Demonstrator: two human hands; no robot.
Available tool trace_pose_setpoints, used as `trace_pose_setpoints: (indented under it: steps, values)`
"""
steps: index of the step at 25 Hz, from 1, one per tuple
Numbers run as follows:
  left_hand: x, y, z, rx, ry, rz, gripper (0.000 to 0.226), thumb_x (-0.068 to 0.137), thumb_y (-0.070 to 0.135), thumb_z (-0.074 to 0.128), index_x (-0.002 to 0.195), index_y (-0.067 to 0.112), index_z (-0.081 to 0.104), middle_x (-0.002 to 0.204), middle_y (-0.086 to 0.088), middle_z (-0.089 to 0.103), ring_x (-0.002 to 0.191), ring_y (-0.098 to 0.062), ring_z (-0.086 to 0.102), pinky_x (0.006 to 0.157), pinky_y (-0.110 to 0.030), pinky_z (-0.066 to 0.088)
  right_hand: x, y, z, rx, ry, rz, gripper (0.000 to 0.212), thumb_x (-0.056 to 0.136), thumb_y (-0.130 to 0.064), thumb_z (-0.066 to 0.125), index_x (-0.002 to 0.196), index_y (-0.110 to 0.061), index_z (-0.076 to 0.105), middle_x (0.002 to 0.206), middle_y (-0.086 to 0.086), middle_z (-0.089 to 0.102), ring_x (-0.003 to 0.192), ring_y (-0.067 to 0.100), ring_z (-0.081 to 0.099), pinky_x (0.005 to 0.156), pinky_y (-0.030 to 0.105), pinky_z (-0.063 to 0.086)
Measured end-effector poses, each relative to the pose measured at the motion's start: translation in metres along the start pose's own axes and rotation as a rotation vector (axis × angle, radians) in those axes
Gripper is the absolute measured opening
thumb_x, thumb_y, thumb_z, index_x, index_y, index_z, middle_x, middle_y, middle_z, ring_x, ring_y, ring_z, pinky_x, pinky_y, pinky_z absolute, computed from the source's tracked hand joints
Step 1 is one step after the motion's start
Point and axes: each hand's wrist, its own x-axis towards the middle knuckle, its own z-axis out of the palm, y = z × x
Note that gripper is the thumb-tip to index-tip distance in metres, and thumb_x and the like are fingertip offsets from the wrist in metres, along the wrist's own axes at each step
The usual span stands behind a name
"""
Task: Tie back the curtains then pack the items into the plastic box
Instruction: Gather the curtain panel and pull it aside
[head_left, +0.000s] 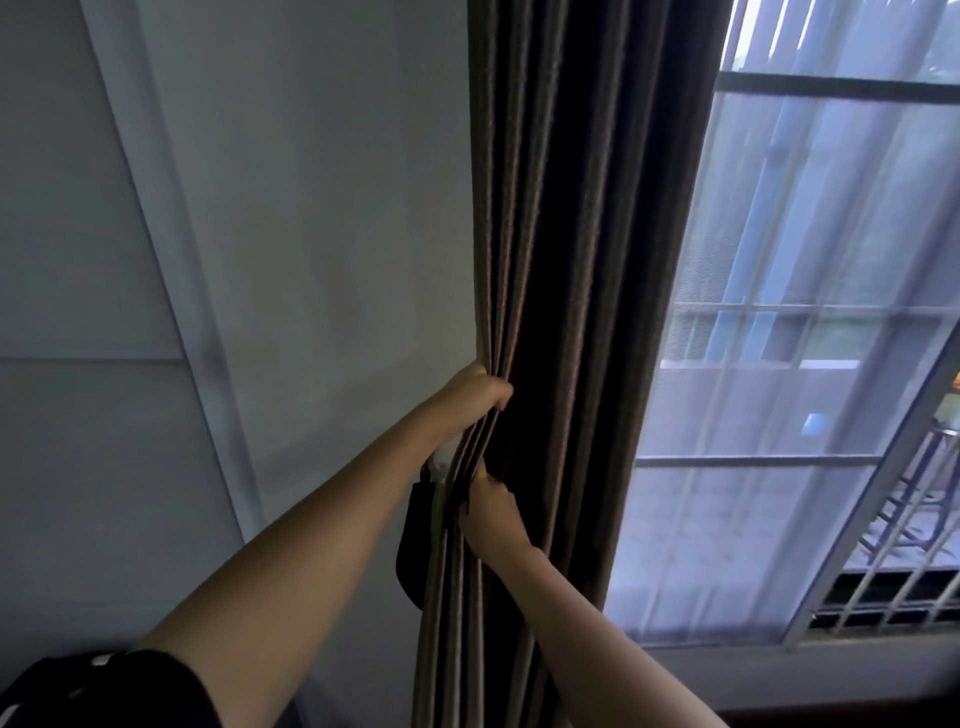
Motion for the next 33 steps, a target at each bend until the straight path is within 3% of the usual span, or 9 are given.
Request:
trace_pose_setpoints:
  steps: [4,6,10,12,19,24,28,31,33]
  values:
    - [0.002,0.007,0.003,0.193,0.08,-0.019,0.079,0.075,0.037,0.061,0.142,0.003,0.034,0.141,-0.017,0.046,0.124,-0.031,0.05,0.106,-0.045,0.041,0.0,-0.014,0.0,-0.164,-0.142,-0.065,0.059,0.091,-0.013,0.047,0.143,-0.001,0.021,0.134,0.023,0.047,0.112,0.032,0.056,0.095,0.04,0.048]
    - [0.004,0.007,0.0,0.245,0.12,-0.041,0.055,0.087,0.02,0.046,0.132,-0.012,0.04,0.133,-0.032,0.045,0.121,-0.041,0.048,0.105,-0.049,0.039,-0.004,-0.008,-0.014,0.121,-0.24,-0.077,0.055,0.082,-0.013,0.058,0.133,-0.004,0.04,0.123,0.016,0.057,0.109,0.028,0.057,0.095,0.042,0.049]
    - [0.018,-0.02,-0.026,0.26,0.078,-0.05,0.031,0.077,0.017,0.033,0.099,0.016,0.055,0.108,-0.014,0.061,0.103,-0.034,0.06,0.091,-0.037,0.047,0.015,-0.003,-0.081,0.203,0.725,-0.236,0.032,0.077,-0.016,0.057,0.107,-0.005,0.056,0.119,0.015,0.052,0.113,0.025,0.046,0.098,0.025,0.035]
    - [0.011,-0.02,-0.033,0.222,0.062,-0.042,0.035,0.081,0.006,0.032,0.105,0.017,0.055,0.106,-0.009,0.06,0.101,-0.03,0.059,0.09,-0.033,0.046,0.036,-0.009,-0.121,0.238,0.885,-0.176,0.042,0.08,-0.019,0.064,0.116,-0.003,0.048,0.127,0.017,0.045,0.117,0.028,0.043,0.1,0.029,0.034]
    - [-0.014,-0.004,-0.03,0.12,0.07,0.035,0.054,0.091,-0.007,0.031,0.14,0.015,0.037,0.111,0.005,0.054,0.091,-0.003,0.05,0.085,-0.019,0.039,0.036,0.009,-0.108,0.127,0.732,-0.152,0.048,0.09,-0.01,0.055,0.136,-0.013,0.042,0.123,0.009,0.049,0.111,0.022,0.05,0.094,0.031,0.043]
    - [-0.013,-0.004,-0.022,0.093,0.059,0.048,0.05,0.092,-0.005,0.032,0.139,0.012,0.038,0.101,0.011,0.053,0.089,0.0,0.05,0.081,-0.017,0.041,0.031,0.026,-0.091,0.077,0.585,-0.061,0.021,0.09,-0.013,0.057,0.107,-0.003,0.055,0.108,0.012,0.057,0.092,0.027,0.058,0.078,0.029,0.046]
    - [-0.002,-0.006,-0.014,0.051,0.072,0.031,0.045,0.091,-0.005,0.031,0.128,0.018,0.043,0.101,0.003,0.054,0.089,-0.01,0.051,0.082,-0.02,0.042,0.001,0.029,-0.058,0.182,0.121,-0.038,0.049,0.087,-0.008,0.057,0.131,-0.016,0.039,0.111,0.004,0.063,0.1,0.021,0.063,0.083,0.023,0.047]
    - [0.009,-0.008,-0.009,0.102,0.067,0.006,0.029,0.088,0.0,0.031,0.096,0.021,0.049,0.098,-0.004,0.053,0.089,-0.018,0.051,0.079,-0.026,0.041,-0.02,0.022,-0.03,0.217,0.072,-0.072,0.047,0.088,-0.008,0.053,0.134,-0.018,0.044,0.115,0.003,0.063,0.105,0.016,0.061,0.092,0.017,0.042]
    - [0.017,-0.013,-0.008,0.125,0.072,-0.015,0.032,0.086,0.008,0.033,0.11,0.017,0.053,0.115,-0.005,0.057,0.101,-0.02,0.056,0.092,-0.028,0.045,-0.024,0.018,-0.019,0.284,0.08,-0.083,0.035,0.085,-0.011,0.054,0.119,-0.018,0.054,0.102,0.002,0.067,0.091,0.015,0.065,0.085,0.028,0.054]
